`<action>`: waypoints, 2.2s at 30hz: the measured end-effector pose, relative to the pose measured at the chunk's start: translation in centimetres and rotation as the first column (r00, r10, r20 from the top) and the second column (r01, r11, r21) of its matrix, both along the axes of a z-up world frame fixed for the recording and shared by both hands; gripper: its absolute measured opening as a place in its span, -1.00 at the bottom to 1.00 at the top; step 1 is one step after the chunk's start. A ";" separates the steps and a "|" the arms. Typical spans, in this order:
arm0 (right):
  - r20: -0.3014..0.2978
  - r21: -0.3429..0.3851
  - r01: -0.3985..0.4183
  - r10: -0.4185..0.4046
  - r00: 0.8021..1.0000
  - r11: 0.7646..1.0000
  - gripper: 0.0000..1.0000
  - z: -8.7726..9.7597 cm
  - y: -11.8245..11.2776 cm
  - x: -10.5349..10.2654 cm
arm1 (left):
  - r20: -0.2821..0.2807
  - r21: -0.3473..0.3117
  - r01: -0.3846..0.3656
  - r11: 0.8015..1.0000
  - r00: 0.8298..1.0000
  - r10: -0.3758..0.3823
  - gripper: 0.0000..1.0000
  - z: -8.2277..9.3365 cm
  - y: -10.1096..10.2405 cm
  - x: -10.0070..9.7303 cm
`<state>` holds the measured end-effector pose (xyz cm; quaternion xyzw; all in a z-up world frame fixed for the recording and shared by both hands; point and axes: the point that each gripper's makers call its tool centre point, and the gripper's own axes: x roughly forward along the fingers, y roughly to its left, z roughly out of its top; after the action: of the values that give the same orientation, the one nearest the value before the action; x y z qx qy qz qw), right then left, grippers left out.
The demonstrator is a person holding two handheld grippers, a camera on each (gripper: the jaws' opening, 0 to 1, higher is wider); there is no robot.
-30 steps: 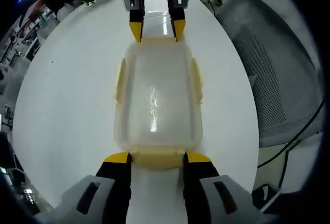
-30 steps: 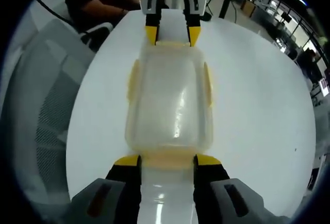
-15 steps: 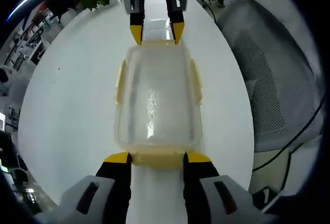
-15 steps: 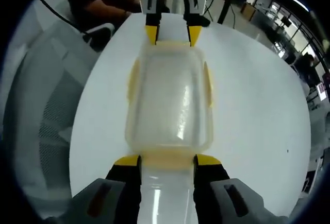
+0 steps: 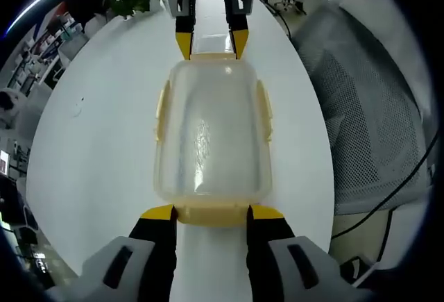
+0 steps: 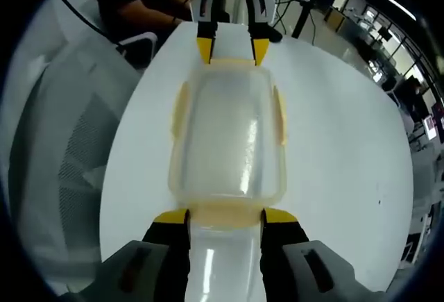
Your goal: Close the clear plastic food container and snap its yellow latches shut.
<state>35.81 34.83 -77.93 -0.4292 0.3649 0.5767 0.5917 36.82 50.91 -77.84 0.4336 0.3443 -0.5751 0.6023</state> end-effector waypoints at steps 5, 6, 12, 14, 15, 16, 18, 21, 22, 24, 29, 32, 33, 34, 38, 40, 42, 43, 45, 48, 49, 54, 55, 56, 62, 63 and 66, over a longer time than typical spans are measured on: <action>-0.001 -0.004 -0.004 0.004 1.000 1.000 -0.25 0.4 -0.7 -0.2 | 0.009 -0.005 0.012 1.000 1.000 -0.012 -0.24 0.8 -0.9 -0.2; 0.000 -0.003 -0.002 0.002 1.000 1.000 -0.25 0.5 -0.9 -0.2 | 0.013 -0.003 0.014 1.000 1.000 -0.014 -0.24 0.9 -1.0 -0.2; 0.004 0.005 0.003 -0.003 1.000 1.000 -0.25 1.0 -1.5 -0.3 | 0.023 -0.006 0.021 1.000 1.000 -0.021 -0.24 1.4 -1.7 -0.1; 0.011 -0.002 0.000 0.000 1.000 1.000 -0.25 1.0 -1.8 -0.3 | 0.021 -0.010 0.020 1.000 1.000 -0.019 -0.24 1.5 -2.0 -0.1; 0.012 -0.004 0.000 0.000 1.000 1.000 -0.25 1.0 -2.0 -0.4 | 0.021 -0.010 0.020 1.000 1.000 -0.020 -0.25 1.6 -2.1 -0.2; 0.009 -0.005 0.001 -0.001 1.000 1.000 -0.25 1.1 -2.2 -0.4 | 0.020 -0.010 0.020 1.000 1.000 -0.020 -0.25 1.6 -2.3 -0.3; 0.001 -0.004 0.003 -0.003 1.000 1.000 -0.25 1.1 -2.5 -0.6 | 0.020 -0.010 0.023 1.000 1.000 -0.022 -0.25 1.6 -2.5 -0.4; 0.003 0.000 0.003 -0.003 1.000 1.000 -0.25 1.2 -3.0 -0.7 | 0.023 -0.014 0.023 1.000 0.999 -0.023 -0.25 1.8 -3.0 -0.6; 0.004 0.000 0.004 -0.004 1.000 1.000 -0.25 1.2 -3.1 -0.7 | 0.026 -0.019 0.024 1.000 0.999 -0.023 -0.25 1.9 -3.1 -0.6; 0.005 -0.001 0.002 -0.002 1.000 1.000 -0.25 1.3 -3.4 -0.7 | 0.026 -0.024 0.022 0.999 0.999 -0.021 -0.25 2.0 -3.5 -0.7; 0.007 -0.001 -0.002 0.002 1.000 1.000 -0.25 1.5 -4.1 -0.8 | 0.029 -0.033 0.019 0.999 0.999 -0.018 -0.25 2.3 -4.1 -0.9; 0.006 -0.002 -0.003 0.003 1.000 1.000 -0.25 1.5 -4.4 -0.9 | 0.029 -0.036 0.019 0.999 0.999 -0.018 -0.25 2.3 -4.5 -0.9; 0.006 -0.005 -0.004 0.004 1.000 1.000 -0.25 1.5 -4.5 -0.9 | 0.028 -0.037 0.018 0.999 0.999 -0.017 -0.25 2.2 -4.7 -0.9; 0.006 -0.009 -0.005 0.005 1.000 1.000 -0.25 1.5 -4.8 -0.9 | 0.027 -0.038 0.018 0.999 1.000 -0.017 -0.25 2.3 -5.0 -0.9; 0.005 -0.019 -0.008 0.008 1.000 1.000 -0.25 1.4 -5.6 -0.8 | 0.023 -0.048 0.017 0.999 1.000 -0.016 -0.25 2.3 -5.7 -1.0; 0.005 -0.018 -0.008 0.008 1.000 1.000 -0.25 1.4 -5.9 -0.8 | 0.024 -0.048 0.016 0.999 1.000 -0.015 -0.25 2.3 -5.9 -1.0; 0.005 -0.022 -0.010 0.010 1.000 1.000 -0.25 1.3 -6.3 -0.8 | 0.022 -0.050 0.013 0.999 1.000 -0.012 -0.25 2.2 -6.3 -1.0; 0.005 -0.024 -0.012 0.012 1.000 1.000 -0.25 1.3 -6.5 -0.8 | 0.021 -0.051 0.013 0.999 1.000 -0.012 -0.25 2.2 -6.6 -1.0; 0.004 -0.027 -0.012 0.012 1.000 1.000 -0.25 1.2 -6.9 -0.8 | 0.020 -0.056 0.013 0.998 1.000 -0.012 -0.25 2.2 -6.9 -1.1; -0.002 -0.028 -0.009 0.009 1.000 1.000 -0.25 1.2 -7.3 -0.9 | 0.015 -0.058 0.012 0.998 1.000 -0.011 -0.25 2.0 -7.4 -1.1; -0.001 -0.028 -0.009 0.009 1.000 1.000 -0.25 1.1 -7.4 -0.8 | 0.015 -0.057 0.012 0.998 1.000 -0.011 -0.25 1.9 -7.5 -1.1; -0.005 -0.029 -0.007 0.007 1.000 1.000 -0.25 1.1 -8.1 -0.9 | 0.013 -0.063 0.015 0.998 1.000 -0.014 -0.25 2.0 -8.1 -1.1; -0.005 -0.028 -0.007 0.007 1.000 1.000 -0.25 1.2 -8.2 -0.9 | 0.013 -0.066 0.014 0.998 1.000 -0.013 -0.25 2.0 -8.3 -1.1; -0.004 -0.027 -0.007 0.007 1.000 1.000 -0.25 1.2 -8.5 -0.9 | 0.013 -0.069 0.014 0.998 1.000 -0.013 -0.25 2.0 -8.5 -1.1; 0.001 -0.025 -0.007 0.007 1.000 1.000 -0.25 1.3 -9.3 -0.9 | 0.010 -0.076 0.014 0.997 1.000 -0.013 -0.25 2.0 -9.4 -1.1; 0.002 -0.023 -0.004 0.004 1.000 1.000 -0.25 1.3 -9.5 -0.8 | 0.009 -0.078 0.013 0.997 1.000 -0.013 -0.25 2.1 -9.5 -1.1; 0.000 -0.022 0.000 0.000 1.000 1.000 -0.25 1.4 -10.0 -0.9 | 0.006 -0.088 0.016 0.996 1.000 -0.015 -0.25 2.1 -9.9 -1.1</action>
<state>34.90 24.80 -76.54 -0.4355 0.3712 0.5725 0.5871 35.67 40.97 -75.73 0.4107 0.3135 -0.5933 0.6173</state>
